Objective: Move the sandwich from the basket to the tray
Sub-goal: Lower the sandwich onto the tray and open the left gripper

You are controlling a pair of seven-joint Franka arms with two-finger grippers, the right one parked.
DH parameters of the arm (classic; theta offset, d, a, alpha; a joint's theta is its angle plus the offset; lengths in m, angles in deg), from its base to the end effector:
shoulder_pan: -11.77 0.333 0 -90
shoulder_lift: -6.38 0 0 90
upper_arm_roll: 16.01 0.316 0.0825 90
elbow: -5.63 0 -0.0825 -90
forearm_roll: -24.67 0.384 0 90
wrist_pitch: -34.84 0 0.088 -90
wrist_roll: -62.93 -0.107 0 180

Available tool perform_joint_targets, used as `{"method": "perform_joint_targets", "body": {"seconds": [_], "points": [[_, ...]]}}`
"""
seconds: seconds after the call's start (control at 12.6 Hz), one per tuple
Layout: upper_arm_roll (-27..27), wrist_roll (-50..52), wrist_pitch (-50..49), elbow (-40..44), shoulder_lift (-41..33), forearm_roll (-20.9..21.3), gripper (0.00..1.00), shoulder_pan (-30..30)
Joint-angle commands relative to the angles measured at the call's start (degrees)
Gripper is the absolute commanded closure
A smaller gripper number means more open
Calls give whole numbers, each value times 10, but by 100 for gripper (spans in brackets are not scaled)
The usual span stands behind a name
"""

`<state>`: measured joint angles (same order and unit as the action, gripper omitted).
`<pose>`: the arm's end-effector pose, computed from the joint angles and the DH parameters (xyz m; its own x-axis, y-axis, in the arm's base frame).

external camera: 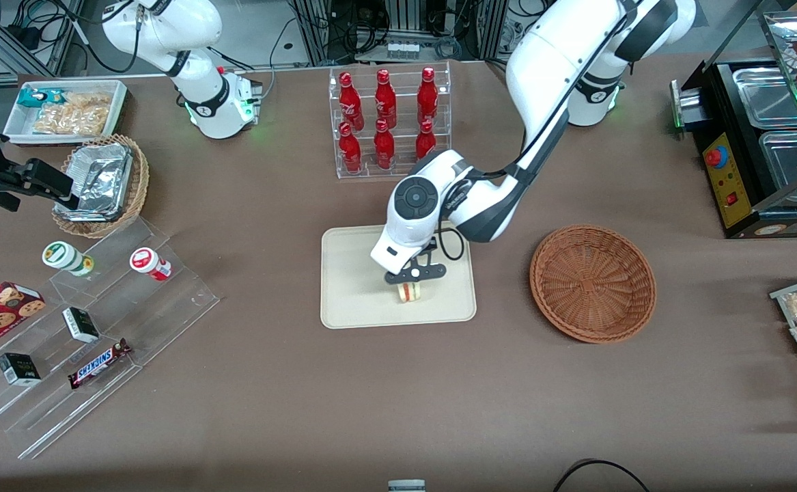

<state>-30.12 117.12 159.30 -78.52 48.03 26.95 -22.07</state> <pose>0.5050 -0.5106 0.2592 0.9841 0.1410 -0.1080 0.1492 -0.9862 0.0720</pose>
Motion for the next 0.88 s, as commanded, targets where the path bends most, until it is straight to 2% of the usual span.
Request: {"method": "perform_joint_targets", "body": {"seconds": [0.0, 0.24, 0.32, 0.4, 0.48, 0.64, 0.8], "points": [[2, -19, -1, 43, 29, -1, 96, -6], [1, -38, 1, 43, 36, -2, 92, -6], [1, -39, 2, 43, 36, -2, 77, -6], [1, -38, 2, 43, 36, -3, 22, -6], [1, -37, 2, 43, 35, -12, 0, -5], [1, -38, 2, 43, 29, -46, 0, -4], [1, -32, -3, 43, 10, -48, 0, 0]]}}
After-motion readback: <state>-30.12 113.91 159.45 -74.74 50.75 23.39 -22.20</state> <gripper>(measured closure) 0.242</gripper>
